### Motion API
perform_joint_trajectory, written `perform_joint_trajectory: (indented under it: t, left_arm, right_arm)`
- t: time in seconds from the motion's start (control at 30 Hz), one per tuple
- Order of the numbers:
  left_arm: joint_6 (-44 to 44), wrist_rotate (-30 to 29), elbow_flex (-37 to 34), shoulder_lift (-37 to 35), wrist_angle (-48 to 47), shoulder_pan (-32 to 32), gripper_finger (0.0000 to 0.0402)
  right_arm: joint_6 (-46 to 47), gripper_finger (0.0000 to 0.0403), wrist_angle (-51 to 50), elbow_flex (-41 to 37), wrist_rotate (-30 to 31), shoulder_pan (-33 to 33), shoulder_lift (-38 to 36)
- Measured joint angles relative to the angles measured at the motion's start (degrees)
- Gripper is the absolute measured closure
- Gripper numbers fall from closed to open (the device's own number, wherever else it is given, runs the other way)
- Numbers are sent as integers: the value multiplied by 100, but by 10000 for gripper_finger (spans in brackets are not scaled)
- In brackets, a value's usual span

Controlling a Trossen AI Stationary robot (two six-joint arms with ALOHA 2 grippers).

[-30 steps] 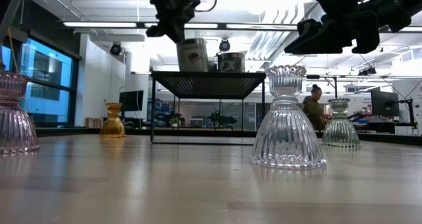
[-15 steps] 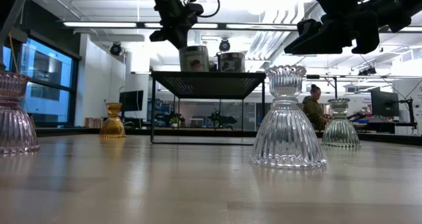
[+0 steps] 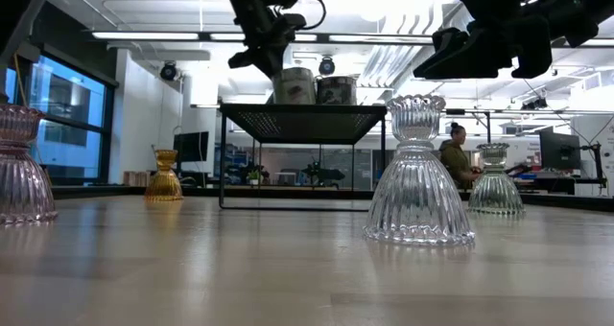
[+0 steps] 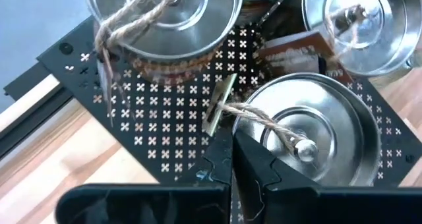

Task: Pick & Place candle stick holders
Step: Align the silver scented candle with the silver scented candle on the black shelf

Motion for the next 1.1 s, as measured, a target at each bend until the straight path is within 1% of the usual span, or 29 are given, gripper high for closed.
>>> perform_joint_trajectory:
  t: [0.2,0.37,1.1]
  left_arm:
    - [-11,-79,24,39,67,-5,401]
    - [12,-362,312,74,-209,-11,401]
    - [9,-458,382,85,-72,-5,401]
  right_arm:
    - [7,274,-37,0,-1,-1,2]
    - [4,274,-39,0,-2,-1,2]
    - [9,274,-43,0,-4,1,2]
